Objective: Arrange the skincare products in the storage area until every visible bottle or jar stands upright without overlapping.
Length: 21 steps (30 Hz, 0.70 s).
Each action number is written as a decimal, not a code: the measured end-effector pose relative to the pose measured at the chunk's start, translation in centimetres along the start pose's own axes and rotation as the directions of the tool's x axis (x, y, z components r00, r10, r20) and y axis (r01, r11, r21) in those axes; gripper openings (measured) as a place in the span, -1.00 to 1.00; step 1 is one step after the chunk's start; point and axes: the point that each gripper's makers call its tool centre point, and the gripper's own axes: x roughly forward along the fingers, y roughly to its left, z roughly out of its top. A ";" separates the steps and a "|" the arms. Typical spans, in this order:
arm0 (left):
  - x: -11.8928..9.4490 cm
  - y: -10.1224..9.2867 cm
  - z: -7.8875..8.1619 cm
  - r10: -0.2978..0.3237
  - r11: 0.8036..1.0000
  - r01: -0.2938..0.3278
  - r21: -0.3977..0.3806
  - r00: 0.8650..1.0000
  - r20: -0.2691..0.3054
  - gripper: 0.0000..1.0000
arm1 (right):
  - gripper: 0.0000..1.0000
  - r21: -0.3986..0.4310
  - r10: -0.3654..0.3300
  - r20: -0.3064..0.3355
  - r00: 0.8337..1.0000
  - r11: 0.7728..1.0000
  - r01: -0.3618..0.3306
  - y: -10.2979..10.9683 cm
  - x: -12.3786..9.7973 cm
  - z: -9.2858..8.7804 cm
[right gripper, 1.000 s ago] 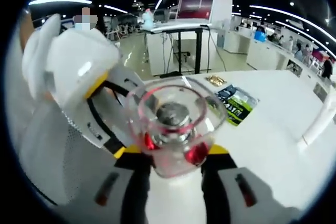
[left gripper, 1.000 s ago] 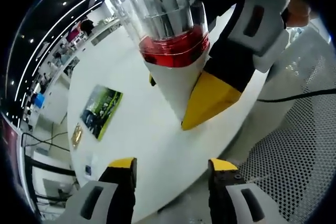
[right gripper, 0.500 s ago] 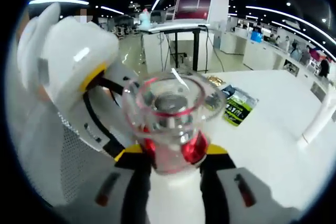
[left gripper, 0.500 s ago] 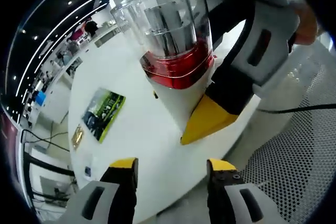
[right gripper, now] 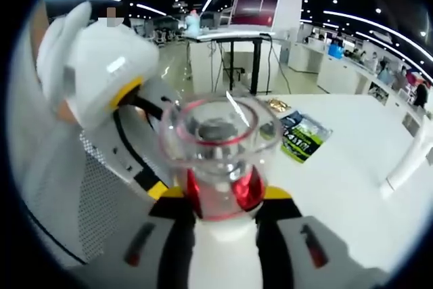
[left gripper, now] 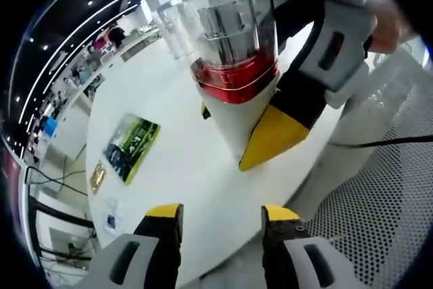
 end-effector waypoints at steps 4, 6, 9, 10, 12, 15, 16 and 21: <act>0.0 -0.1 0.0 -0.006 1.000 0.006 0.000 1.000 0.000 -0.08 | -0.32 0.033 0.019 0.029 0.999 0.999 -0.020 -0.2 -0.3 -0.2; 0.0 -0.1 0.0 -0.007 1.000 0.007 0.000 1.000 -0.001 -0.09 | -0.31 0.022 0.023 0.032 0.999 0.999 -0.024 -0.1 -0.3 -0.2; 0.0 -0.2 -0.1 -0.009 1.000 0.009 0.000 1.000 -0.003 -0.09 | -0.30 0.023 0.037 0.035 0.999 0.999 -0.038 0.0 -0.3 -0.2; 0.0 -0.2 -0.1 -0.010 1.000 0.010 0.000 1.000 -0.003 -0.09 | -0.29 0.022 0.042 0.032 0.999 0.999 -0.043 0.0 -0.4 -0.1; 0.0 -0.2 -0.1 -0.012 1.000 0.012 0.001 1.000 -0.004 -0.10 | -0.29 0.029 0.051 0.031 0.998 0.998 -0.051 0.1 -0.5 -0.1; 0.0 -0.3 -0.1 -0.013 1.000 0.013 0.001 1.000 -0.006 -0.10 | -0.27 0.026 0.063 0.043 0.997 0.998 -0.064 0.1 -0.9 0.1; 0.0 -0.3 -0.1 -0.013 1.000 0.013 0.001 1.000 -0.006 -0.10 | -0.26 0.018 0.073 0.049 0.996 0.997 -0.074 0.2 -1.2 0.2; 0.0 -0.3 -0.2 -0.014 1.000 0.014 0.002 1.000 -0.008 -0.12 | -0.35 -0.012 0.104 0.039 0.994 0.994 -0.104 0.4 -1.3 -0.1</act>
